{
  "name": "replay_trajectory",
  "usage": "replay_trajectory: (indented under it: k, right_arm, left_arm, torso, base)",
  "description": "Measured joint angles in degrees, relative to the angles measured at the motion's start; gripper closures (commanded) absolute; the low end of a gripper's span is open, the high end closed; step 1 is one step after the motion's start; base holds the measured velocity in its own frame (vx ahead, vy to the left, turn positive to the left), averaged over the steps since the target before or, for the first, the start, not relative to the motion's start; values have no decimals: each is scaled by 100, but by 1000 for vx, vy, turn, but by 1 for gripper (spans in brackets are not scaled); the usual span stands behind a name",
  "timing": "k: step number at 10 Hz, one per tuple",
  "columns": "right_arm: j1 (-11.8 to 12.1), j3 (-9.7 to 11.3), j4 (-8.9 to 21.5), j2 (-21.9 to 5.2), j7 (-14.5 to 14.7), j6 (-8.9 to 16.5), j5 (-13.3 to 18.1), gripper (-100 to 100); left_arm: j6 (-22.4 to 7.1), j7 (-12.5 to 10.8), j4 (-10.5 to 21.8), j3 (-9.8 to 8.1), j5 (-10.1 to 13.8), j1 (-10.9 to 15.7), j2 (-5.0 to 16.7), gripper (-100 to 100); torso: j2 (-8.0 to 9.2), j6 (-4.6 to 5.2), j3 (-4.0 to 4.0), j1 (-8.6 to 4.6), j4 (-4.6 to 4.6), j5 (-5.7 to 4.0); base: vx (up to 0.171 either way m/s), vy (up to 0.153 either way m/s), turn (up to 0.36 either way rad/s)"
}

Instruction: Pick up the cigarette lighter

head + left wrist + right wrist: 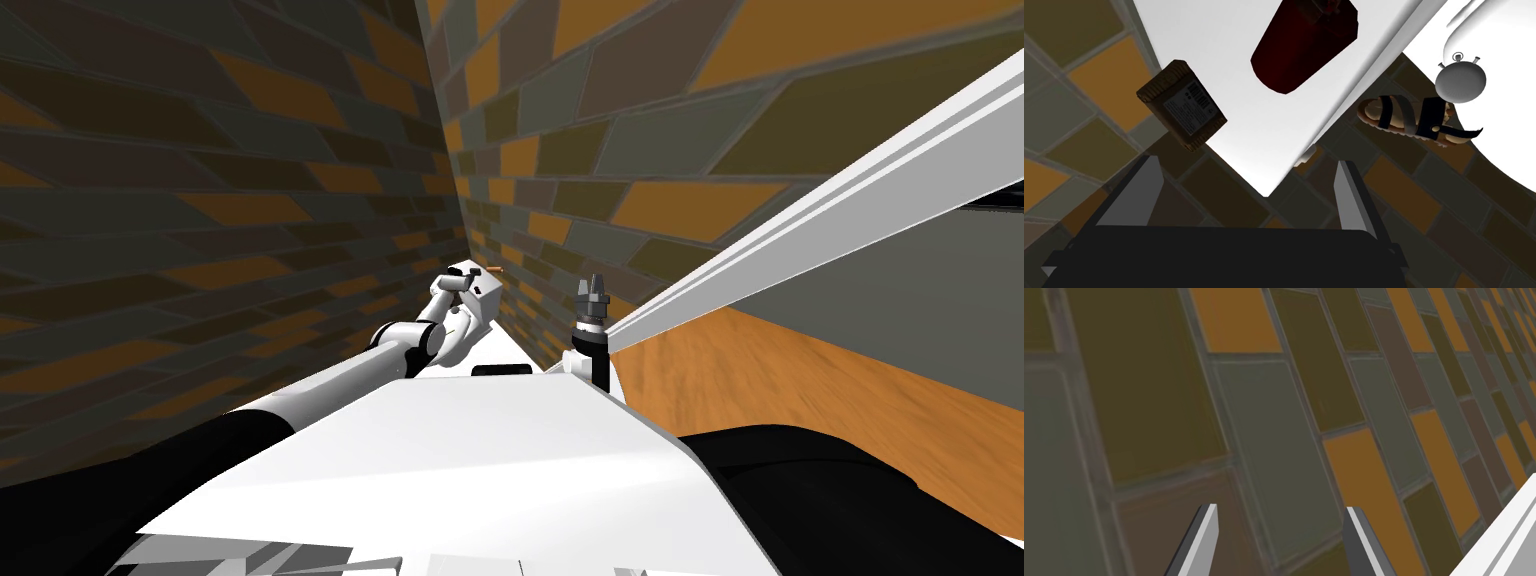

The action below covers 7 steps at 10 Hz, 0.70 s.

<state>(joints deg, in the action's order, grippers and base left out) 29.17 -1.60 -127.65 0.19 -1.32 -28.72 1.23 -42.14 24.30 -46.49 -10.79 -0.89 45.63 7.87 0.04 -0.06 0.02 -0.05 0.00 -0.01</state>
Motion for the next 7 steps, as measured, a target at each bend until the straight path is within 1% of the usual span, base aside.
replay_trajectory:
  k: [2,3,4,5,6,7]
  right_arm:
    - [0,0,0,0,0,0,0,0]
    - [0,0,0,0,0,0,0,0]
    - [0,0,0,0,0,0,0,0]
    - [0,0,0,0,0,0,0,0]
    - [0,0,0,0,0,0,0,0]
    - [0,0,0,0,0,0,0,0]
  left_arm:
    - [-250,59,224,-15,-7,171,-31,-100]
    - [-368,89,364,-28,-4,302,-36,-100]
    - [-448,109,471,-33,-6,359,-45,-100]
    - [-557,144,608,-49,6,487,-41,-100]
    - [-649,159,710,-52,-1,555,-50,-100]
    - [-723,185,904,-68,9,701,-40,-100]
  torso:
    - [1,0,1,0,0,0]
    - [1,1,1,-2,1,-1]
    - [0,0,0,0,0,0]
    - [1,1,1,0,1,0]
    - [0,0,0,1,0,0]
    - [0,1,1,0,1,0]
  base:
    - [-10,-16,-14]
    - [-7,-13,-9]
    - [-9,-13,-12]
    - [-7,-10,-10]
    - [-9,-13,-16]
    - [-6,-11,-8]
